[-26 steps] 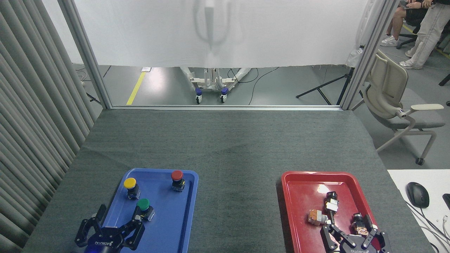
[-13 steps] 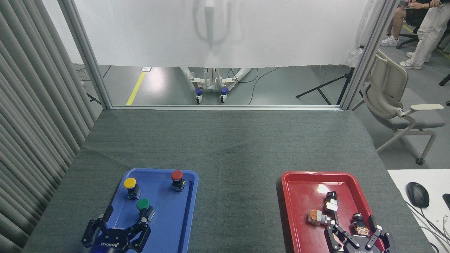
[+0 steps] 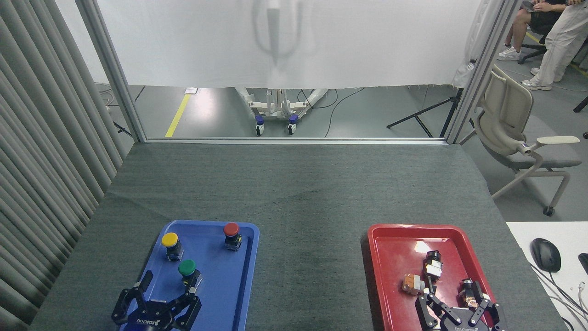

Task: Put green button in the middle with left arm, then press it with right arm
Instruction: 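Reach the left hand down to the green button on the blue tray, then close the left hand around the green button and lift it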

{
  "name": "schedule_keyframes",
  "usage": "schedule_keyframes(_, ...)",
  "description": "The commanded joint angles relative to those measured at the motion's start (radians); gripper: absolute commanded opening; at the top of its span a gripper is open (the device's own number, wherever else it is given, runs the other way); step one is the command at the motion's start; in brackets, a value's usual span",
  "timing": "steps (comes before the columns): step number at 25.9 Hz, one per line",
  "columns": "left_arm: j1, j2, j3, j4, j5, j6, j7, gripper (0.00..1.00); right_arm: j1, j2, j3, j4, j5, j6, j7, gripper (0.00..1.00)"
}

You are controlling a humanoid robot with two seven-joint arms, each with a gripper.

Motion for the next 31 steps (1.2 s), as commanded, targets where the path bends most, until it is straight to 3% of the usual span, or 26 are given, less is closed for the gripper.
schedule_keyframes(1, -0.003, 0.000, -0.013, 0.019, 0.000, -0.001, -0.002, 0.99, 0.000, 0.003, 0.035, -0.001, -0.001, 0.000, -0.001, 1.00)
schedule_keyframes(19, -0.011, 0.000, -0.028, 0.030, -0.001, -0.001, -0.010, 0.99, -0.020, -0.003, 0.032, -0.001, -0.001, 0.000, -0.001, 1.00)
schedule_keyframes(31, -0.067, -0.002, -0.056, 0.177, -0.001, 0.002, -0.010, 0.99, -0.020, -0.008, 0.023, -0.001, -0.001, 0.001, -0.003, 1.00)
